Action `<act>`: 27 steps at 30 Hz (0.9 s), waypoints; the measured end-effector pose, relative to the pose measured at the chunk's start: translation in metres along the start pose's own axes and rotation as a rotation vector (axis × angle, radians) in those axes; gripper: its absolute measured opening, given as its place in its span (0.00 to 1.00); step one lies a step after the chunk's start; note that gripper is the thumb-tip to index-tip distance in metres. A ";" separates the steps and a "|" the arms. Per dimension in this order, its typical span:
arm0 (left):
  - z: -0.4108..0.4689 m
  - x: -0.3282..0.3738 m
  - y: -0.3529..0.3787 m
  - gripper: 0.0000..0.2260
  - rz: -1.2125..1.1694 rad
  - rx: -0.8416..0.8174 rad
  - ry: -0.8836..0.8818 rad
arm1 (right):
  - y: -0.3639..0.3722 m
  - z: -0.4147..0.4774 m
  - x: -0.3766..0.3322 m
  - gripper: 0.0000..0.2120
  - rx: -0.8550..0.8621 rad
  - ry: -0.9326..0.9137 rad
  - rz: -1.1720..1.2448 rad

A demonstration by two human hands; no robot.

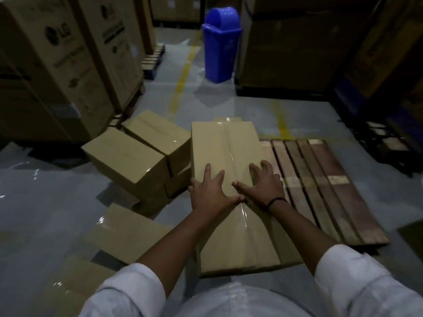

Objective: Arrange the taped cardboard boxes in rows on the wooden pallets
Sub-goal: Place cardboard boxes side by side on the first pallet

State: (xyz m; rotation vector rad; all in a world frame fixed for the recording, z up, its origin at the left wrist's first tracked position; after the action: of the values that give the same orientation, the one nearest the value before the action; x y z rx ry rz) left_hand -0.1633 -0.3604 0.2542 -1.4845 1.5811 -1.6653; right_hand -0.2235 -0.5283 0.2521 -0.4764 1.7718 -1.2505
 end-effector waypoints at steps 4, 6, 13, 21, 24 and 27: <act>0.020 0.062 0.022 0.49 -0.010 -0.036 0.063 | -0.037 0.021 0.058 0.49 0.031 0.070 -0.051; 0.029 0.085 0.031 0.50 -0.009 -0.065 0.092 | -0.051 0.030 0.080 0.49 0.027 0.091 -0.045; 0.074 0.139 0.041 0.48 0.044 -0.070 0.168 | -0.078 0.074 0.122 0.50 0.021 0.158 -0.026; 0.173 0.161 0.053 0.50 0.030 -0.103 0.220 | -0.090 0.162 0.138 0.49 0.003 0.213 -0.036; 0.231 0.169 0.055 0.49 0.022 -0.123 0.242 | -0.086 0.217 0.139 0.50 -0.003 0.249 -0.074; 0.297 0.173 0.052 0.48 0.000 -0.134 0.256 | -0.083 0.286 0.137 0.52 -0.015 0.272 -0.068</act>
State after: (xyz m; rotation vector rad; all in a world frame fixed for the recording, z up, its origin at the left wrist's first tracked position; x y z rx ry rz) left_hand 0.0136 -0.6575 0.2163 -1.3774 1.8590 -1.8411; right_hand -0.0731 -0.8194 0.2383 -0.3924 2.0066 -1.4035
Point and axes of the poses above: each hand's wrist, its own z-axis towards the middle knuckle, its own y-axis out of the palm, x = y × z, the point moved 2 cm from there along z, towards the middle knuckle
